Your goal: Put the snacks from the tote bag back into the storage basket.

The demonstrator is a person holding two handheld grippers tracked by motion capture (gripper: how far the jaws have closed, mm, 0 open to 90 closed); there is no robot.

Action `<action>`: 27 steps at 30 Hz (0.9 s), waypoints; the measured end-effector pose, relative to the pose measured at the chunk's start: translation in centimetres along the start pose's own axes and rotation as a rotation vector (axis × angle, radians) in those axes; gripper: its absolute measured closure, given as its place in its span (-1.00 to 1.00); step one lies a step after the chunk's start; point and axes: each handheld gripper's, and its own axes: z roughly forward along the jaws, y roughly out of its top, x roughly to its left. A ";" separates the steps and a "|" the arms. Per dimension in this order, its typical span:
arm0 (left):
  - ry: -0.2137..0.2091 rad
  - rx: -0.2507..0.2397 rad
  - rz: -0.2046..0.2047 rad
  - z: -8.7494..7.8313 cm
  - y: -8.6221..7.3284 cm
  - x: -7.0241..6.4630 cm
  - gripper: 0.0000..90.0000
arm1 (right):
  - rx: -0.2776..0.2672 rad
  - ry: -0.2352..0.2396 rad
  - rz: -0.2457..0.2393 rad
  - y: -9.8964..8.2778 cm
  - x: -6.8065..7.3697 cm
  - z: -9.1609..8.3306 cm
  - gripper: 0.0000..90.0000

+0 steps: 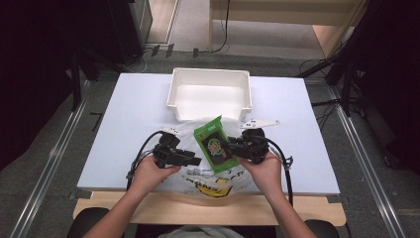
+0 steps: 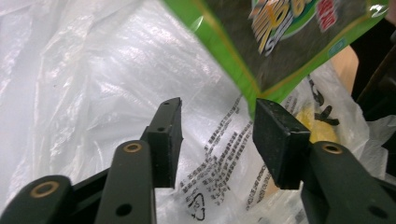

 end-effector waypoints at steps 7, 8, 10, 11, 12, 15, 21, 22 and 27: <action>0.003 0.007 0.006 -0.4 0.4 0.1 0.03 | -0.004 -0.012 0.009 0.5 -0.8 0.0 0.66; 0.007 0.001 0.004 -0.5 0.4 0.1 0.03 | -0.002 -0.013 0.011 0.6 -0.9 0.0 0.66; 0.005 -0.005 -0.006 -0.7 0.5 0.2 0.02 | -0.007 -0.016 0.010 0.7 -1.1 -0.1 0.66; 0.006 -0.006 -0.008 -0.8 0.5 0.3 0.02 | -0.009 -0.017 0.014 0.8 -1.2 -0.1 0.66; 0.003 -0.007 -0.013 -0.8 0.5 0.4 0.02 | -0.010 -0.018 0.011 0.9 -1.2 -0.1 0.66; 0.006 0.000 -0.012 -0.7 0.5 0.5 0.02 | -0.013 -0.023 0.015 1.3 -1.6 0.0 0.66; 0.003 0.008 -0.017 -0.4 0.5 0.6 0.02 | -0.008 -0.035 0.014 2.3 -2.1 0.5 0.66; 0.003 0.007 -0.019 -0.4 0.5 0.7 0.02 | -0.006 -0.035 0.013 2.5 -2.2 0.6 0.66; 0.006 0.010 -0.020 -0.4 0.4 0.8 0.02 | -0.005 -0.043 0.027 3.2 -3.0 0.9 0.66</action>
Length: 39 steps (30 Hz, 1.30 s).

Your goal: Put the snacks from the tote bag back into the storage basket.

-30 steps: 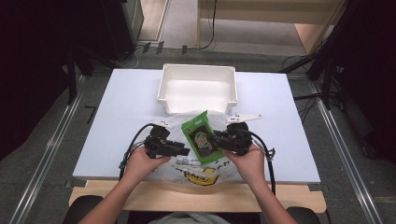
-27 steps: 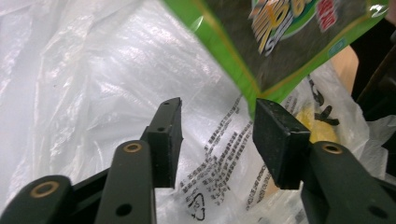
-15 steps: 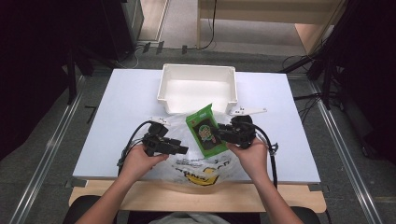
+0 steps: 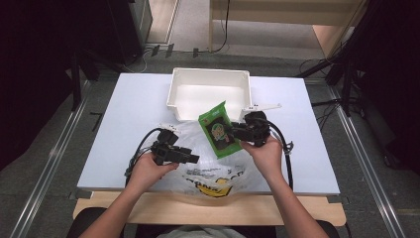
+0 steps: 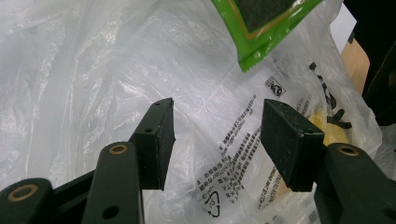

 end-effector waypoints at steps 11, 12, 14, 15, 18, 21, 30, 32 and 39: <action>-0.007 0.003 -0.005 0.1 0.0 0.2 0.02 | -0.019 -0.012 0.003 2.6 -0.8 -0.3 0.66; -0.006 0.003 -0.006 0.1 0.0 0.3 0.02 | -0.018 -0.012 0.006 2.8 -0.9 -0.2 0.66; -0.008 0.004 -0.004 0.1 0.0 0.3 0.02 | -0.018 -0.010 0.009 3.2 -1.0 -0.2 0.66; -0.007 0.005 -0.002 0.1 0.0 0.3 0.02 | -0.019 -0.009 0.008 3.3 -1.0 -0.1 0.66; -0.008 0.002 -0.004 0.2 0.0 0.3 0.02 | -0.017 -0.016 0.011 3.9 -1.1 0.1 0.66; -0.009 0.001 -0.005 0.2 0.0 0.3 0.02 | -0.019 -0.019 0.009 4.4 -1.3 0.2 0.66; -0.011 0.007 -0.009 0.3 0.1 0.6 0.03 | -0.019 -0.045 0.006 6.1 -1.9 0.8 0.66; -0.011 0.006 -0.010 0.3 0.1 0.6 0.03 | -0.015 -0.047 0.008 6.5 -2.0 1.0 0.66; -0.009 -0.005 -0.012 0.3 0.1 0.6 0.03 | -0.011 -0.066 0.001 7.9 -2.3 1.4 0.66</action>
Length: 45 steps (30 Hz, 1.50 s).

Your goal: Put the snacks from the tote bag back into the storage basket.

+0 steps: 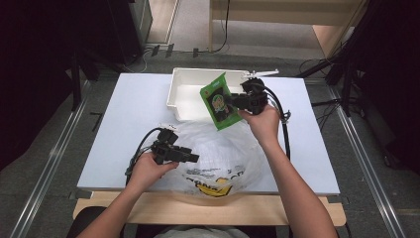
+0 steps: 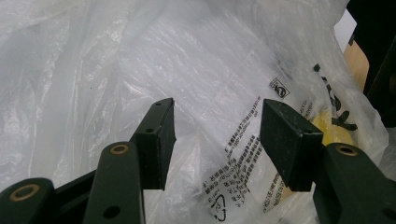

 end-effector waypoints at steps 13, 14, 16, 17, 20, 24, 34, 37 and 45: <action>0.005 -0.005 0.020 0.0 0.0 -0.1 0.05 | -0.013 -0.029 0.007 3.0 -1.2 1.2 0.66; 0.004 -0.005 0.021 0.0 0.0 -0.1 0.05 | -0.005 -0.037 0.001 3.2 -1.2 1.3 0.66; 0.001 -0.004 0.022 0.1 0.0 -0.1 0.05 | 0.000 -0.052 -0.008 3.6 -1.3 1.6 0.66; 0.001 -0.001 0.023 0.1 0.0 -0.1 0.05 | -0.004 -0.054 -0.005 3.8 -1.4 1.7 0.66; -0.004 0.000 0.025 0.1 0.0 -0.1 0.05 | -0.003 -0.057 0.008 4.5 -1.7 2.1 0.66; -0.006 0.005 0.026 0.1 0.0 -0.2 0.05 | 0.001 -0.065 0.017 5.2 -2.1 2.8 0.66; -0.010 0.011 0.029 0.3 0.0 -0.2 0.05 | 0.009 -0.095 0.032 6.6 -2.8 4.8 0.66; -0.016 0.007 0.022 0.2 0.0 -0.1 0.04 | -0.001 -0.096 0.041 7.1 -3.0 5.5 0.66; -0.020 0.003 0.017 0.0 0.0 0.0 0.05 | 0.025 -0.129 0.071 8.1 -4.1 7.8 0.66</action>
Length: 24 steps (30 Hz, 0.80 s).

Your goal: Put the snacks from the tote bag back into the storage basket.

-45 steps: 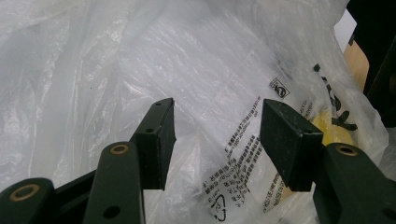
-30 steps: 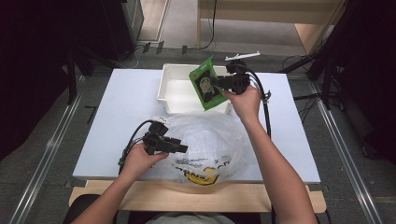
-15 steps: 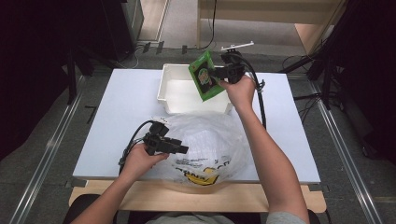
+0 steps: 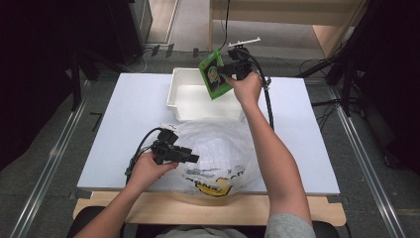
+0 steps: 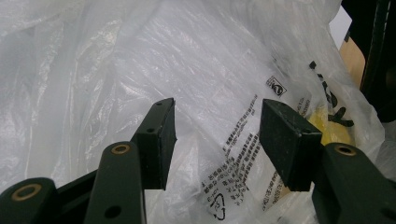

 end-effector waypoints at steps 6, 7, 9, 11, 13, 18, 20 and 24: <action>-0.005 0.000 -0.001 0.0 0.0 0.1 0.05 | 0.016 -0.040 0.021 0.6 -1.1 1.8 0.66; -0.003 0.000 0.000 0.0 0.0 0.1 0.05 | 0.020 -0.056 0.017 0.8 -1.2 2.1 0.66; -0.006 -0.001 -0.001 0.0 0.0 0.2 0.05 | 0.025 -0.061 0.025 1.1 -1.5 2.6 0.66; -0.006 0.005 0.001 0.0 0.0 0.2 0.05 | 0.021 -0.059 0.040 1.3 -1.8 3.0 0.66; -0.007 0.006 0.001 0.1 0.0 0.2 0.05 | 0.012 -0.050 0.066 1.3 -2.2 3.4 0.66; -0.013 0.009 0.000 0.1 0.0 0.2 0.05 | 0.017 -0.066 0.068 1.3 -2.2 4.5 0.66; -0.009 0.007 0.003 0.1 0.0 0.2 0.05 | 0.008 -0.072 0.067 1.3 -2.2 4.8 0.66; -0.013 0.010 0.002 0.1 -0.1 0.2 0.05 | -0.017 -0.068 0.073 1.6 -2.2 5.3 0.66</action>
